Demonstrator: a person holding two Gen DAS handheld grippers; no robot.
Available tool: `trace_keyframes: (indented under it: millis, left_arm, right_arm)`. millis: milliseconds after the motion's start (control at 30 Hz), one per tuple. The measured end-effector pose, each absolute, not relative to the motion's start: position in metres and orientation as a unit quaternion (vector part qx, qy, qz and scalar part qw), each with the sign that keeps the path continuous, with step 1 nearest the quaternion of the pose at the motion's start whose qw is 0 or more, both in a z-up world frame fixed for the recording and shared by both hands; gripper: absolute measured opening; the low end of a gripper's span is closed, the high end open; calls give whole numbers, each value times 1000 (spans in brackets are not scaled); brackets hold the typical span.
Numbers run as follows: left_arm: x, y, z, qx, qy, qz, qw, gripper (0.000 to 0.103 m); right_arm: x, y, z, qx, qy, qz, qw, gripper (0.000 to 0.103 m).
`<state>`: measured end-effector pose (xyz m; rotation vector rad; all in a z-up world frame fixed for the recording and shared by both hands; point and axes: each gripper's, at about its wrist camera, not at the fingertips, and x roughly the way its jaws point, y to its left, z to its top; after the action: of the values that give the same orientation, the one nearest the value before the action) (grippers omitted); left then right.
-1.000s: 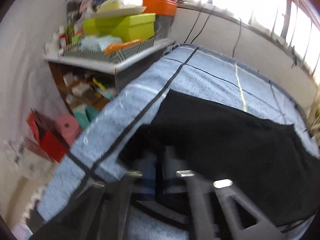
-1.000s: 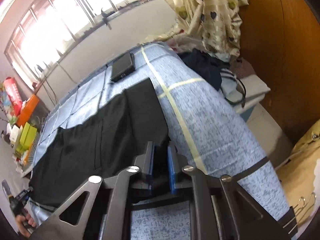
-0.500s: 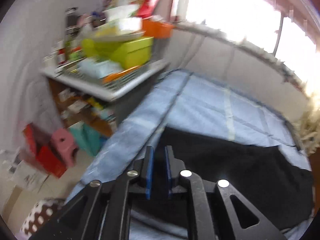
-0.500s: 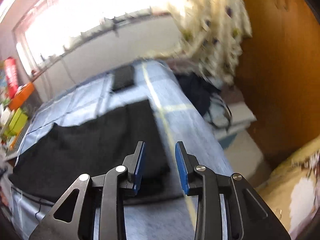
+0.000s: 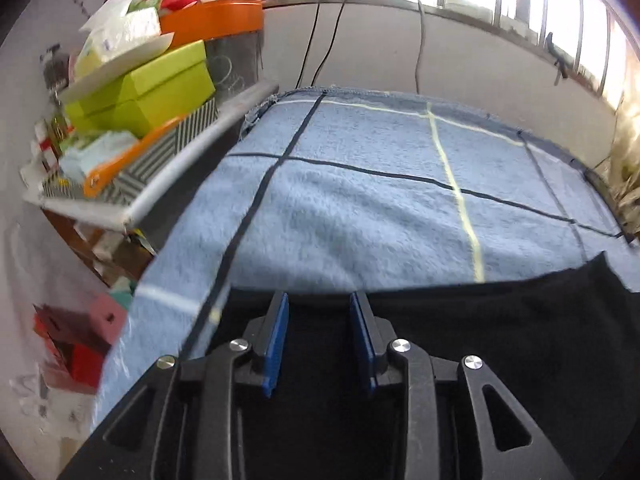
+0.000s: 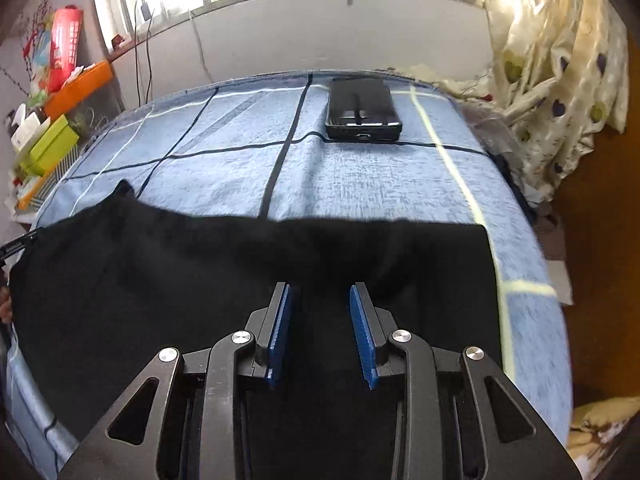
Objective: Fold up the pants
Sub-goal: 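Lay the lifted edge over the pants and open both grippers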
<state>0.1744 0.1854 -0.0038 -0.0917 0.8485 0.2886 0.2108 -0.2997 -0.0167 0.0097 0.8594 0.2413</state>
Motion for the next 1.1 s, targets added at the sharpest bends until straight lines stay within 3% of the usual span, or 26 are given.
trace_keyframes:
  millis: [200, 367, 433, 467, 633, 867, 1100]
  left_arm:
    - [159, 178, 14, -48, 390, 135, 910, 35]
    - [142, 153, 17, -40, 377, 85, 922, 35]
    - [145, 147, 13, -35, 392, 87, 915, 35]
    - [143, 144, 14, -39, 394, 83, 914, 35]
    - [102, 110, 24, -43, 374, 30, 926, 35]
    - [61, 43, 10, -9, 388, -66, 919, 35]
    - [45, 42, 7, -8, 396, -53, 917, 35]
  right_arm:
    - [196, -302, 7, -6, 377, 104, 920, 32]
    - [207, -336, -11, -3, 391, 52, 919, 33]
    - [210, -346, -9, 15, 401, 38, 915, 43]
    - [205, -348, -5, 25, 399, 38, 916, 43]
    - [149, -320, 10, -1, 377, 96, 921, 43]
    - [88, -261, -20, -83, 398, 162, 899, 43]
    - [76, -266, -16, -89, 392, 142, 905, 43]
